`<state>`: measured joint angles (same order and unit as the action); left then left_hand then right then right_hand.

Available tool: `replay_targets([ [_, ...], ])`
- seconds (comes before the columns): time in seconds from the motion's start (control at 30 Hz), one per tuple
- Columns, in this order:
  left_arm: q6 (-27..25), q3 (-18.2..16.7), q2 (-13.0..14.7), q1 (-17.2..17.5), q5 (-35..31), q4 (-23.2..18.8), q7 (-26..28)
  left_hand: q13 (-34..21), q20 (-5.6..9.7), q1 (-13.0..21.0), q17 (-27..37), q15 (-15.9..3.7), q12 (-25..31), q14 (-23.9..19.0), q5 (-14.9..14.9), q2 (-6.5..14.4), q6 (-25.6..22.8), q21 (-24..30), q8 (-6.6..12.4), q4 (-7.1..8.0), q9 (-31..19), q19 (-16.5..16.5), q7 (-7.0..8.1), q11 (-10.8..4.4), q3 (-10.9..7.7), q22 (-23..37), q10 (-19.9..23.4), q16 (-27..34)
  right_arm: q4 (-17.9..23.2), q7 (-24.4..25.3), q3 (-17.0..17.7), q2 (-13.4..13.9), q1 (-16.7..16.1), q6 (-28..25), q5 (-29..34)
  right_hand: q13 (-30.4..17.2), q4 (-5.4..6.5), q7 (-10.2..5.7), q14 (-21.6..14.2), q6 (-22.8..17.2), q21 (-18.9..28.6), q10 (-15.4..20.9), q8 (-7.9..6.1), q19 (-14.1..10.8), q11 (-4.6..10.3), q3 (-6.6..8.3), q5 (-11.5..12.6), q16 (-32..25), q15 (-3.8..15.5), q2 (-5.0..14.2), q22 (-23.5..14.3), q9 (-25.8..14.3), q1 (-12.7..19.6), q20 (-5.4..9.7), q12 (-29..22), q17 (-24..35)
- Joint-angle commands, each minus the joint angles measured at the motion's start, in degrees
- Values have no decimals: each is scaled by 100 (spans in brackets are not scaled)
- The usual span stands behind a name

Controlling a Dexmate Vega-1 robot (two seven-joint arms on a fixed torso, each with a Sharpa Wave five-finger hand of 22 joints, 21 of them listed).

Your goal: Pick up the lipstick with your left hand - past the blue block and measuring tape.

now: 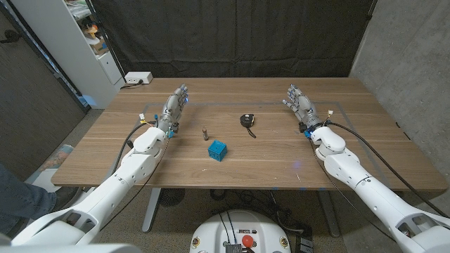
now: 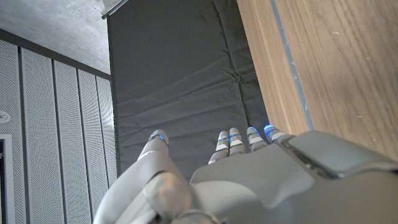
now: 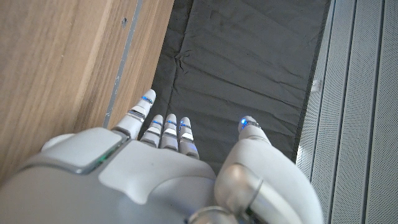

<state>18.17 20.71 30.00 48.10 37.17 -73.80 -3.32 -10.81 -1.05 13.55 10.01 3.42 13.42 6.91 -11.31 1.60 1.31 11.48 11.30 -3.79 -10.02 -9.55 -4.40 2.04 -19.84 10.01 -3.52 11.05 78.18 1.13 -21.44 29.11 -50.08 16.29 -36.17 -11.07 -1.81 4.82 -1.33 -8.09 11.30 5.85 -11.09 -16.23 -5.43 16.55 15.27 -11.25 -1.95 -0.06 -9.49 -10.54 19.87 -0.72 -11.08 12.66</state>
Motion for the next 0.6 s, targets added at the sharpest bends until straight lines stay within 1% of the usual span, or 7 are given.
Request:
replay_targets([
  [0.03,71,-20,79,95,-57,-114,33,-21,-46,60,28,-10,30,-22,-41,35,-40,33,36,-21,-17,16,-1,-2,-53,22,50,45,143,104,4,10,-114,25,26,-6,-17,2,-9,-33,14,27,-18,-45,-8,35,15,-27,-26,3,-17,-27,41,16,-30,11],
  [0.37,68,-38,150,162,-62,-189,21,-22,-67,82,28,-20,29,-34,-38,55,-75,27,37,-37,-17,15,10,-23,-63,22,73,37,326,193,34,76,-245,7,46,-6,-22,5,-8,-37,8,24,-19,-46,-6,34,11,-28,-34,7,-17,-27,40,12,-29,5],
  [0.6,54,-70,260,256,-87,-317,37,-23,-86,97,28,-31,19,-30,-35,67,-103,19,37,-51,-17,6,27,-30,-70,22,69,27,393,243,49,97,-281,49,96,-5,-28,-5,-14,-47,4,32,-21,-50,1,31,8,-30,-27,5,-18,-27,40,7,-32,0],
])
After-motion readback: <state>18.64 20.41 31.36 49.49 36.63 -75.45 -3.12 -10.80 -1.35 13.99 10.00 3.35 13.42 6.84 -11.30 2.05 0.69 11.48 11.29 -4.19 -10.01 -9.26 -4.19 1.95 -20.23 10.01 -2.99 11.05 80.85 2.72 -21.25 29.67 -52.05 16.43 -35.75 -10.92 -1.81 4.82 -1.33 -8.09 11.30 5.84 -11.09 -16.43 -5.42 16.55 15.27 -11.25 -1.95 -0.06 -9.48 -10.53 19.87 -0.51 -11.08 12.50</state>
